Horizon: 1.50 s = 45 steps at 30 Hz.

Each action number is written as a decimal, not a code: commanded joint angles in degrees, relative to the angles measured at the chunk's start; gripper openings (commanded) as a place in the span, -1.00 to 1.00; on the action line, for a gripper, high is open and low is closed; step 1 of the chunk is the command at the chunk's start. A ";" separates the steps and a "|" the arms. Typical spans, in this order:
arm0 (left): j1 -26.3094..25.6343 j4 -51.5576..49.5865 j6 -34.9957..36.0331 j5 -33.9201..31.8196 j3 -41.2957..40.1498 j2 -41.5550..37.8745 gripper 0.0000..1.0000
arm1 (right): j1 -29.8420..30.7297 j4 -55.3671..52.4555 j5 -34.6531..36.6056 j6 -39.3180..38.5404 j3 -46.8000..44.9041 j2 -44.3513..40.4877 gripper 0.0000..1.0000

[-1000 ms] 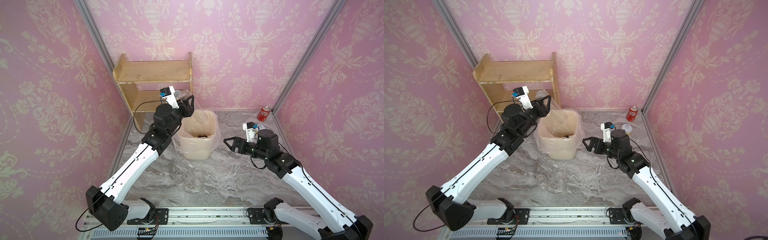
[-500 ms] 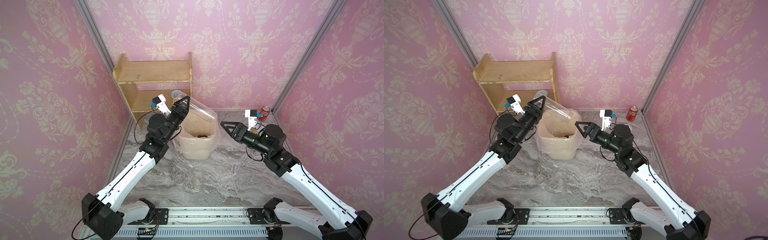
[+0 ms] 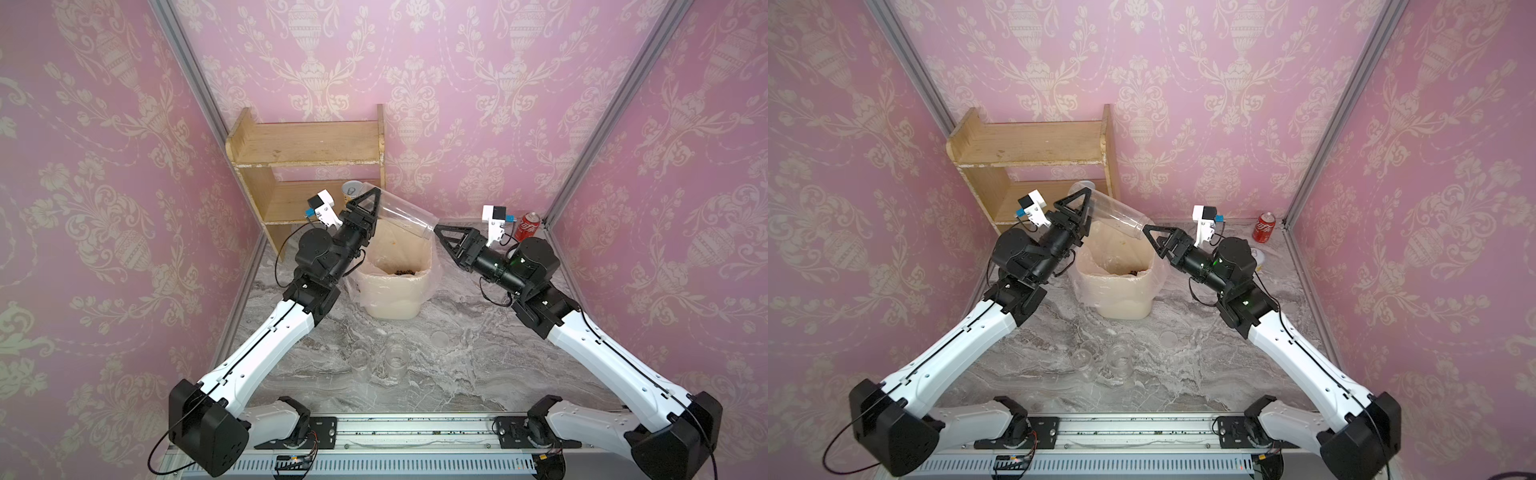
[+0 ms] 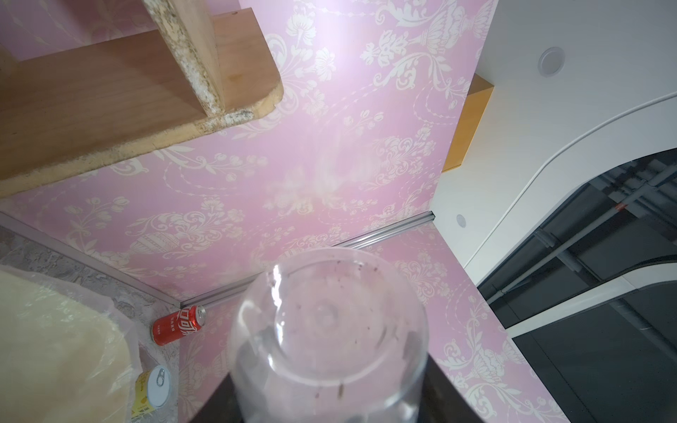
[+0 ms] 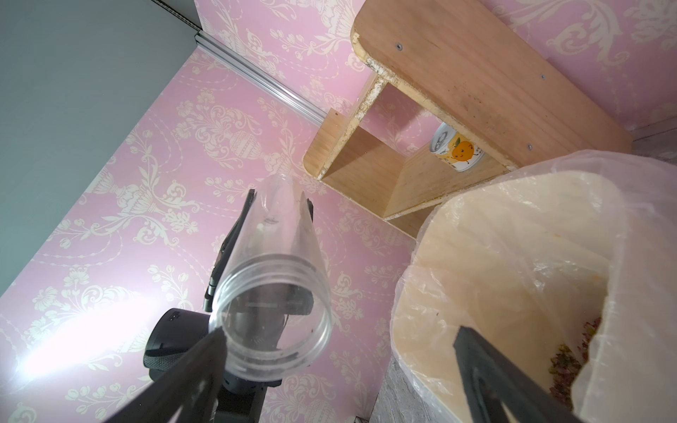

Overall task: Empty the moldy dried flower tea in the jars
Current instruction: Place the jar at the center of the board.

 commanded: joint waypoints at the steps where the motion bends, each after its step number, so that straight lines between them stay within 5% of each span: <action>1: 0.49 1.59 -0.54 1.76 -0.63 0.51 -0.68 | 0.39 4.03 -0.77 0.99 1.72 -0.14 0.98; 11: 1.80 1.39 -1.02 1.42 -1.68 0.22 -0.66 | 0.39 3.68 0.10 -0.53 -1.22 -3.49 0.99; 25: 1.80 2.91 -2.38 1.50 -3.05 0.83 -0.67 | 0.94 7.19 -3.39 3.66 6.09 6.28 0.96; 45: 1.80 3.49 -2.54 1.32 -3.27 1.29 -0.67 | 2.23 14.33 -4.64 13.19 10.19 14.16 0.58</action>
